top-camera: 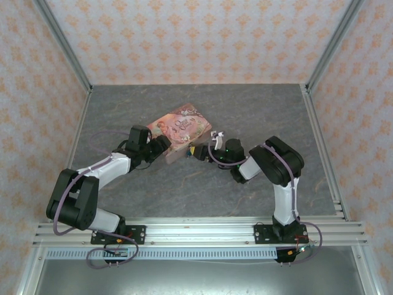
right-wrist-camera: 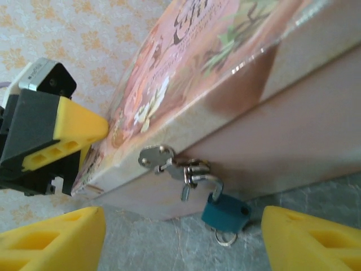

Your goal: Unlock the padlock with the key

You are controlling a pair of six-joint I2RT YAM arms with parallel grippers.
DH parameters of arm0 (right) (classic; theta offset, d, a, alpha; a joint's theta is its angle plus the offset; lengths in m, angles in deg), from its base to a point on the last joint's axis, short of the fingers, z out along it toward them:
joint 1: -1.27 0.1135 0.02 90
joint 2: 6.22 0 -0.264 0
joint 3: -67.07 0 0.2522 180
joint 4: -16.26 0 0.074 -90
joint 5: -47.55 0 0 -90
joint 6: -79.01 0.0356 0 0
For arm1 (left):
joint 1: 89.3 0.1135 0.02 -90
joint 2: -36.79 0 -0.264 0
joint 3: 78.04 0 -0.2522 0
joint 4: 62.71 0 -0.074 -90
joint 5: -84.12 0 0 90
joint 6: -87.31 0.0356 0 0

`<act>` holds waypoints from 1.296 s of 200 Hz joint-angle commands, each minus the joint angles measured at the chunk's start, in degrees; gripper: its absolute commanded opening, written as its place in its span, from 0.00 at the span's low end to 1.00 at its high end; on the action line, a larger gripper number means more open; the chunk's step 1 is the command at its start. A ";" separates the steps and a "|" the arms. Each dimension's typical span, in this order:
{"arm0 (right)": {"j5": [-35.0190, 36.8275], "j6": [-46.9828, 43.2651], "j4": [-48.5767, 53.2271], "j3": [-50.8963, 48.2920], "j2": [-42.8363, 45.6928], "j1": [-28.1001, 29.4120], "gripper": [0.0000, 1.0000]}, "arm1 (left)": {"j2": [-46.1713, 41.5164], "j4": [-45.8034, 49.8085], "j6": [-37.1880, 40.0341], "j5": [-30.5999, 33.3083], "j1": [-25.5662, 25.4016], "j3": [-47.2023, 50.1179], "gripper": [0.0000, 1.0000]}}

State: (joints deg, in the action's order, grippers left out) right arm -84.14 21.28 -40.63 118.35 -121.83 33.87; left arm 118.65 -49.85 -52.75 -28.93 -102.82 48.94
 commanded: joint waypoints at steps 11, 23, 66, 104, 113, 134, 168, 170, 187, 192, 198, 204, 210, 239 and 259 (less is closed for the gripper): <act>-3.12 0.89 -4.97 3.34 -2.78 0.95 0.71 | 0.22 5.13 -0.10 2.83 -0.42 1.00 0.69; -3.22 1.07 -5.02 4.21 -3.58 1.06 0.70 | 0.36 5.13 -0.09 2.83 -0.43 0.96 0.69; -4.77 2.38 -5.96 6.46 -5.88 1.17 0.69 | 0.32 5.73 0.03 3.18 -0.40 0.79 0.69; -6.30 3.26 -7.71 5.94 -6.21 1.18 0.63 | 0.43 6.03 0.02 3.33 -0.41 0.64 0.69; -6.39 3.24 -8.43 5.41 -6.04 1.21 0.61 | 0.40 6.05 0.00 3.34 -0.44 0.55 0.69; -6.61 2.95 -9.03 4.10 -5.54 1.17 0.57 | 0.42 6.22 0.00 3.35 -0.37 0.52 0.69; -6.38 2.53 -9.24 2.84 -5.00 1.19 0.48 | 0.36 6.54 0.14 3.67 -0.40 0.42 0.69; -6.38 2.53 -9.22 2.83 -5.05 1.21 0.48 | 0.35 6.53 0.16 3.72 -0.38 0.42 0.69; -6.35 2.41 -8.99 2.92 -4.95 1.18 0.44 | 0.40 6.78 0.20 3.75 -0.40 0.42 0.69; -6.33 2.39 -8.91 2.91 -4.95 1.15 0.42 | 0.30 6.77 0.31 3.83 -0.42 0.42 0.69; -6.37 2.41 -8.75 3.01 -4.97 1.15 0.40 | 0.27 6.78 0.31 3.86 -0.40 0.50 0.69; -6.32 2.36 -8.55 3.07 -4.96 1.15 0.38 | 0.15 6.87 0.30 3.96 -0.38 0.51 0.69; -6.30 2.27 -8.53 3.01 -4.97 1.16 0.36 | 0.14 6.88 0.31 3.96 -0.37 0.55 0.69; -5.80 2.09 -7.04 3.51 -4.95 1.07 0.26 | -0.01 6.88 0.24 4.06 -0.46 0.69 0.69; -5.53 2.35 -5.92 4.09 -4.97 0.99 0.16 | -0.04 6.74 0.19 4.06 -0.38 0.89 0.69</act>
State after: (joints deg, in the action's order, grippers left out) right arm -88.53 24.25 -44.26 121.50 -127.67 34.62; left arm 118.26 -49.07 -52.75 -27.62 -102.82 48.92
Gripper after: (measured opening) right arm 0.205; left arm 0.693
